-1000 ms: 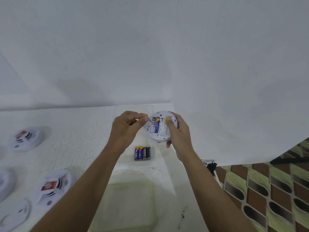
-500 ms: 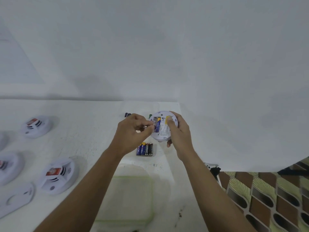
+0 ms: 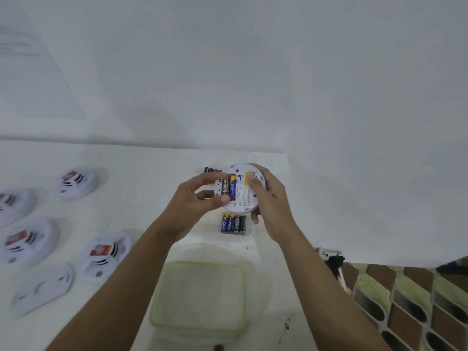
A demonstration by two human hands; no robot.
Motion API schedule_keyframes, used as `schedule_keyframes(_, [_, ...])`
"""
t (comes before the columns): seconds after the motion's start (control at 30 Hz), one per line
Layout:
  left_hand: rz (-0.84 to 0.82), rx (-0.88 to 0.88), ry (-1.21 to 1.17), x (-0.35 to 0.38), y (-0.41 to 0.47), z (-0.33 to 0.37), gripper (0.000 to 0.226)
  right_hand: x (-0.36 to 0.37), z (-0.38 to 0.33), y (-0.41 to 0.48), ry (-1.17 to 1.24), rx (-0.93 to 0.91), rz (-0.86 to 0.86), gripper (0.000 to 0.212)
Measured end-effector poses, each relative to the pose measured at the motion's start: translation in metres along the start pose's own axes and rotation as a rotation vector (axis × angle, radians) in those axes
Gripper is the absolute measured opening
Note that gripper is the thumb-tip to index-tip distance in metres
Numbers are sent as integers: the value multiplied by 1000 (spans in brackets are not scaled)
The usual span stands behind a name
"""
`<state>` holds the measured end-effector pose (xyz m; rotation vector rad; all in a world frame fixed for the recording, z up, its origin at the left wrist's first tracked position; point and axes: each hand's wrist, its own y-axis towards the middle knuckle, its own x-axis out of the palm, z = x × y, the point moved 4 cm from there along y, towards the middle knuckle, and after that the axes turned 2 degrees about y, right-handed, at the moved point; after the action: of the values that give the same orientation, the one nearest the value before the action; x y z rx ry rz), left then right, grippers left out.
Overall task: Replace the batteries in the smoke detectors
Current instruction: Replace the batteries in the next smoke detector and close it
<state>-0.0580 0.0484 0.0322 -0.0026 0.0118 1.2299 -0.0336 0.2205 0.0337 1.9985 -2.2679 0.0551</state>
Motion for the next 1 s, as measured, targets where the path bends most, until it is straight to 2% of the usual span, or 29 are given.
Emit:
schedule_keyframes(0.1, [27,17,-54,-14,-6,1,45,15,0,1,-26,-19,-26,24])
schedule_keyframes(0.23, [163,19,-80,-38,-18,0,32,45,1,-5,-47,-20,-49,28])
schedule_keyframes(0.37, [257,59,44,-63,-37,6,25,78,4,-17,4,74,-173,36])
schedule_keyframes(0.43, [259,84,104,-76,-48,11,23,93,8,-23,20,107,-286,57])
schedule_keyframes(0.5, [261,97,139,-93,-61,16,22,110,12,-30,-59,48,-401,86])
schedule_keyframes(0.57, [250,100,156,-108,-70,20,22,123,15,-36,-110,7,-451,102])
schedule_keyframes(0.73, [199,88,181,-151,-103,22,30,167,22,-54,-184,-51,-420,98])
schedule_keyframes(0.87, [261,43,186,-189,-130,9,35,200,31,-69,-170,-61,-421,94])
schedule_keyframes(0.93, [291,23,280,-210,-145,-3,34,211,36,-74,-194,-68,-394,97])
schedule_keyframes(1.0, [297,-14,505,-229,-159,-14,35,220,42,-79,-213,-73,-373,97])
